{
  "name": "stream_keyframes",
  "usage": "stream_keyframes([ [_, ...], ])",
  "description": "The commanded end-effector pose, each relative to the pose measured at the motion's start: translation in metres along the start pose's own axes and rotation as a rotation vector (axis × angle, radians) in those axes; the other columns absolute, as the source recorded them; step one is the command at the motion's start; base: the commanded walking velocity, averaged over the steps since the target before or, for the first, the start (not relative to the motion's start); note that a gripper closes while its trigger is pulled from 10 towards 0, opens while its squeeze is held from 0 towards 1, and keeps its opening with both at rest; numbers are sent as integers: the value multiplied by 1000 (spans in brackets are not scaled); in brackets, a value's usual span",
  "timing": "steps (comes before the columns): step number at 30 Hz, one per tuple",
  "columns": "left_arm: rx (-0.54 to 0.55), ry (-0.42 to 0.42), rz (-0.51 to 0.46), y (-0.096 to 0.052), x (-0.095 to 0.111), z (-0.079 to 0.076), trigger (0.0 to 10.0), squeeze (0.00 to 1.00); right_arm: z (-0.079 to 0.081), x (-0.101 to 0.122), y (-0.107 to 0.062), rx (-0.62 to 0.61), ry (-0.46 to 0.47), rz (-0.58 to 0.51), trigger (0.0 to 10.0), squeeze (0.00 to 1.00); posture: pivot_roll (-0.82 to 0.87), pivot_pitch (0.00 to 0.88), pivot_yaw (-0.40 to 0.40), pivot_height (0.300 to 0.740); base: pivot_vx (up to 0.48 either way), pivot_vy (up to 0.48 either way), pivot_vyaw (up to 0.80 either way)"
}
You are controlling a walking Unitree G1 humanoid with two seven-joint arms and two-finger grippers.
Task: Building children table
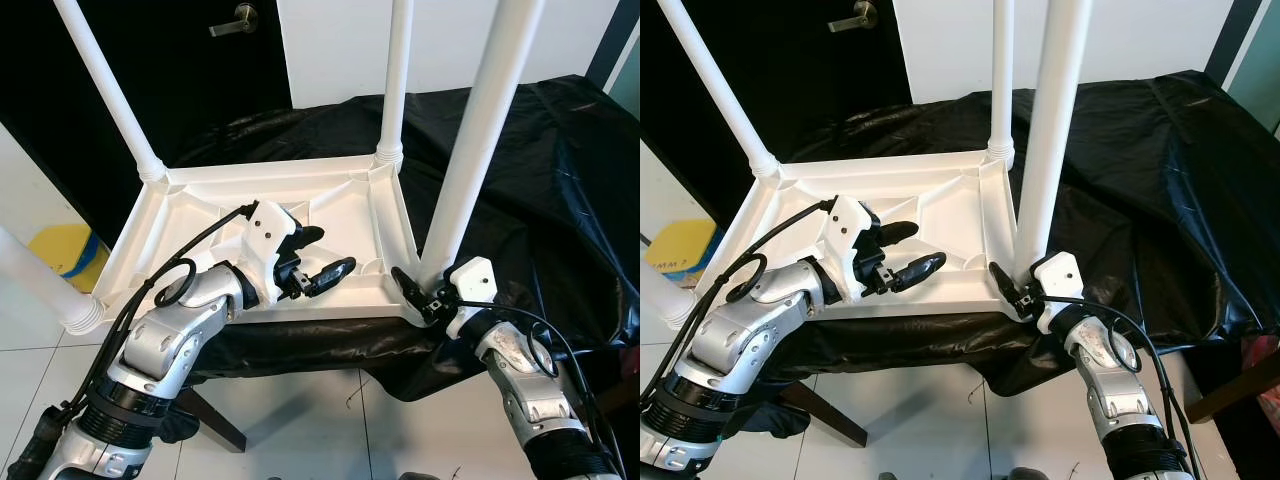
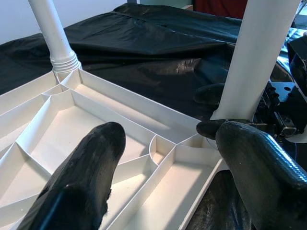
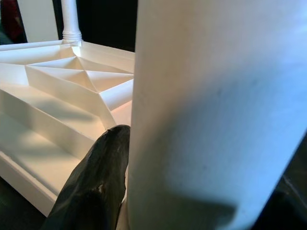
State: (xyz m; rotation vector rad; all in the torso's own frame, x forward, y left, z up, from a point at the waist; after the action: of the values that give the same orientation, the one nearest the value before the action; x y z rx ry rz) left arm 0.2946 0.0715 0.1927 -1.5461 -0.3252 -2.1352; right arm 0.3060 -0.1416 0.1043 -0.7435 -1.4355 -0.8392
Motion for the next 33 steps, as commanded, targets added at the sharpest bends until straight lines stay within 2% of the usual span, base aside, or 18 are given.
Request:
stream_keyframes([
  [1, -110, 17, -24, -3, 5, -7, 10000, 0, 7, -51, -16, -52, 83, 189, 10000, 0, -104, 44, 91, 740, 0, 0, 0],
  [5, -101, 15, -24, -2, 5, -6, 10000, 0, 4, -51, -18, -227, 147, 81, 10000, 0, -102, 43, 89, 740, 0, 0, 0],
  [9, -100, 16, -28, -2, 6, -6, 10000, 0, 4, -53, -19, -350, 182, 55, 10000, 0, -99, 44, 89, 740, 0, 0, 0],
  [12, -101, 19, -25, -2, 6, -6, 10000, 0, 1, -53, -19, -416, 181, 44, 10000, 0, -99, 44, 88, 740, 0, 0, 0],
  [13, -101, 21, -23, -2, 5, -6, 10000, 0, -1, -53, -18, -495, 180, 38, 10000, 0, -95, 46, 86, 740, 0, 0, 0],
  [14, -101, 21, -23, -2, 5, -6, 10000, 0, -1, -53, -18, -495, 180, 38, 10000, 0, -95, 46, 86, 740, 0, 0, 0],
  [15, -101, 23, -21, -3, 5, -5, 10000, 0, -2, -52, -17, -568, 174, 29, 10000, 0, -92, 46, 85, 740, 0, 0, 0],
  [16, -101, 23, -21, -3, 5, -5, 10000, 0, -2, -52, -17, -568, 174, 29, 10000, 0, -92, 46, 85, 740, 0, 0, 0],
  [17, -97, 24, -20, -3, 5, -4, 10000, 0, 0, -48, -15, -629, 151, 1, 10000, 0, -88, 48, 85, 740, 0, 0, 0],
  [23, -88, 23, -19, -4, 5, -4, 10000, 0, 6, -36, -14, -584, 107, -77, 10000, 0, -87, 52, 83, 740, 0, 0, 0],
  [27, -88, 23, -19, -4, 5, -4, 10000, 0, 6, -36, -14, -584, 107, -77, 10000, 0, -87, 52, 83, 740, 0, 0, 0],
  [29, -85, 22, -18, -4, 5, -3, 10000, 0, 8, -33, -15, -559, 75, -89, 10000, 0, -88, 54, 83, 740, 0, 0, 0],
  [31, -78, 23, -17, -4, 5, -1, 10000, 0, 11, -34, -20, -473, 15, -106, 10000, 0, -92, 56, 86, 740, 0, 0, 0],
  [33, -78, 23, -17, -4, 5, -1, 10000, 0, 11, -34, -20, -473, 15, -106, 10000, 0, -92, 56, 86, 740, 0, 0, 0],
])
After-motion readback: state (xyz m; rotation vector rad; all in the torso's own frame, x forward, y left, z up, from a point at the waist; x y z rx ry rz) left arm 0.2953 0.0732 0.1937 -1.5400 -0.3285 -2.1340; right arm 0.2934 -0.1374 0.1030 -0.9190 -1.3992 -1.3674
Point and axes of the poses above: a point about 5 cm out from each wrist's last joint towards the gripper, its own y axis pointing out of the wrist towards the gripper, its own x axis along the axis of the wrist's last joint, z = x × y, the point moved 3 cm from there along y, pointing out of the wrist towards the gripper, and after that the axes turned 13 degrees about y, right-handed, at the moved point
